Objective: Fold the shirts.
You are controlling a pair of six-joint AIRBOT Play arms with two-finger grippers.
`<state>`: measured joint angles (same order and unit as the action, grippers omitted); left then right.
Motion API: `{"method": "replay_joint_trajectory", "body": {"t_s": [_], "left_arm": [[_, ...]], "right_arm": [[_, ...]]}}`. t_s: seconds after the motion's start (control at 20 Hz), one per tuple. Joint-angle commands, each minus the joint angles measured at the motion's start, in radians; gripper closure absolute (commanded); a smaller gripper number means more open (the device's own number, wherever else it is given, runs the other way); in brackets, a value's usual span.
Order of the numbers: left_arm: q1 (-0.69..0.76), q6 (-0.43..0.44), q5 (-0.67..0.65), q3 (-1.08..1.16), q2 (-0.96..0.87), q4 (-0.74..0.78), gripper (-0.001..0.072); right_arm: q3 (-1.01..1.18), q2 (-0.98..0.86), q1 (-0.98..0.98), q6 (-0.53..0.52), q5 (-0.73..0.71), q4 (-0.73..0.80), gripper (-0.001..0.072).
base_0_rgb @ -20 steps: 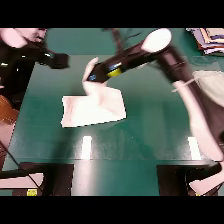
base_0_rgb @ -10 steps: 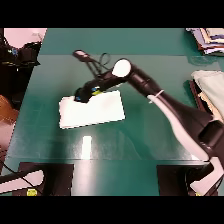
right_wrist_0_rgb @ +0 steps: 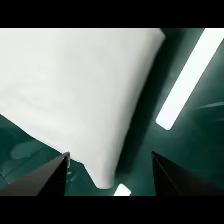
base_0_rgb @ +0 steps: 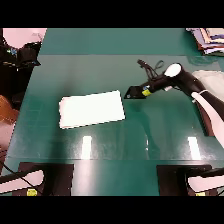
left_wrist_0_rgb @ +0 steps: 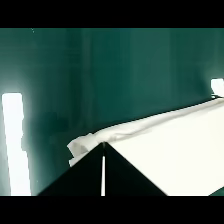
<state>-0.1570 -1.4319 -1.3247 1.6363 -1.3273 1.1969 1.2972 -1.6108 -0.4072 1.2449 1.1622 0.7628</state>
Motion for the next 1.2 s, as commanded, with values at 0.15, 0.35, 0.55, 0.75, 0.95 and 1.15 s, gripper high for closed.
{"method": "replay_joint_trajectory", "body": {"t_s": [0.15,0.35,0.55,0.75,0.95,1.15], "left_arm": [[-0.001,0.0,0.009,0.0,-0.002,-0.008,0.0675],[-0.001,0.0,0.018,0.0,-0.002,-0.008,0.0675],[-0.001,-0.001,0.015,0.0,-0.002,-0.008,0.0675],[-0.001,-0.001,0.015,0.0,-0.002,-0.055,0.0675],[0.0,-0.001,0.005,0.0,-0.002,-0.148,0.0676],[0.064,-0.001,0.014,-0.001,-0.002,-0.153,0.0675]], "right_arm": [[-0.082,-0.134,0.039,-0.023,0.012,-0.24,0.012],[0.031,-0.256,-0.092,-0.023,0.024,-0.301,0.012],[0.19,-0.336,-0.193,-0.023,0.005,-0.301,0.0263],[0.299,-0.354,-0.201,-0.024,-0.056,-0.291,0.0698],[0.406,-0.343,-0.093,-0.023,-0.011,-0.287,0.0698],[0.472,-0.263,0.12,0.019,0.019,-0.195,0.0698]]}}
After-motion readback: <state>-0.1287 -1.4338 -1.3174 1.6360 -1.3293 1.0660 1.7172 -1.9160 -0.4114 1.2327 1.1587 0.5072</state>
